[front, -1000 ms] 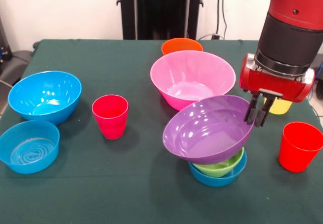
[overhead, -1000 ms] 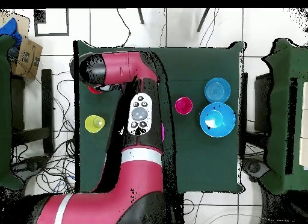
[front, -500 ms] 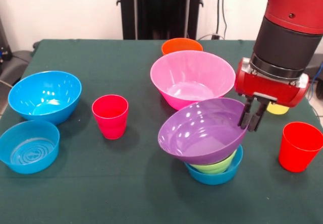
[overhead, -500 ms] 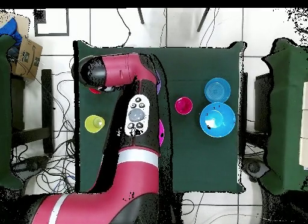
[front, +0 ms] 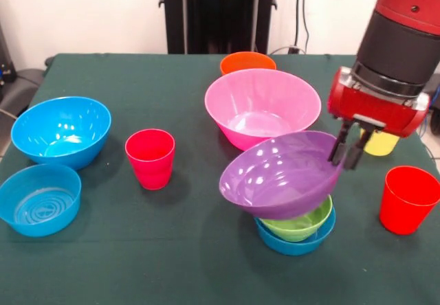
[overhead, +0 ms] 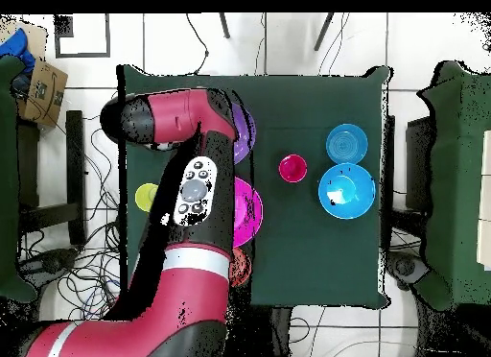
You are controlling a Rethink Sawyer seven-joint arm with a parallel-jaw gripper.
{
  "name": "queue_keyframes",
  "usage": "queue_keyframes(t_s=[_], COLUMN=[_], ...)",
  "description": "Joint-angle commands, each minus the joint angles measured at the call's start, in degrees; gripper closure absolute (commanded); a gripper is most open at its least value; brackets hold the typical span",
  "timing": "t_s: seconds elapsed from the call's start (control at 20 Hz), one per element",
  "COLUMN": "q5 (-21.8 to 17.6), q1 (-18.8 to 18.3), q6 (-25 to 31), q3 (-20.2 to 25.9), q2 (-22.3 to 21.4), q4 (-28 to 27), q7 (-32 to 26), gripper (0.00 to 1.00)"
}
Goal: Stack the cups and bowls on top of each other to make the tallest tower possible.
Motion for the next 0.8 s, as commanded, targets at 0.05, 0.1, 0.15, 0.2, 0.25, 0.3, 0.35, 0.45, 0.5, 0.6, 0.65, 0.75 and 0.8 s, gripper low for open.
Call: queue_keyframes(t_s=[0.05,0.1,0.15,0.2,0.25,0.3,0.35,0.45,0.5,0.6,0.65,0.75,0.8], q5=[3.3,3.5,3.7,4.3,4.8,4.9,5.5,6.4,6.5,6.6,6.8,7.3,7.6], q1=[1.3,1.4,1.6,1.7,1.7,1.9,2.1,2.4,2.5,2.8,2.8,2.9,2.9], q6=[1.9,2.1,2.3,2.7,3.7,4.3,5.0,4.9,4.7,4.8,5.0,4.8,4.8], q3=[0.9,0.8,0.7,0.6,1.1,1.2,1.3,1.2,1.0,0.4,0.1,-0.3,-0.4], q2=[1.6,1.7,1.7,1.9,2.1,2.5,2.8,3.2,3.5,3.9,4.1,4.1,4.0], q4=[0.0,-0.1,-0.3,-0.5,-1.2,-2.2,-2.6,-2.9,-3.3,-4.0,-4.5,-4.2,-4.0], q7=[14.8,15.1,15.4,15.7,15.0,14.4,14.6,15.2,15.4,15.3,15.2,14.9,14.7], gripper=[0.0,0.0,0.0,0.0,0.0,0.0,0.0,0.0,0.0,0.0,0.0,0.0,0.0])
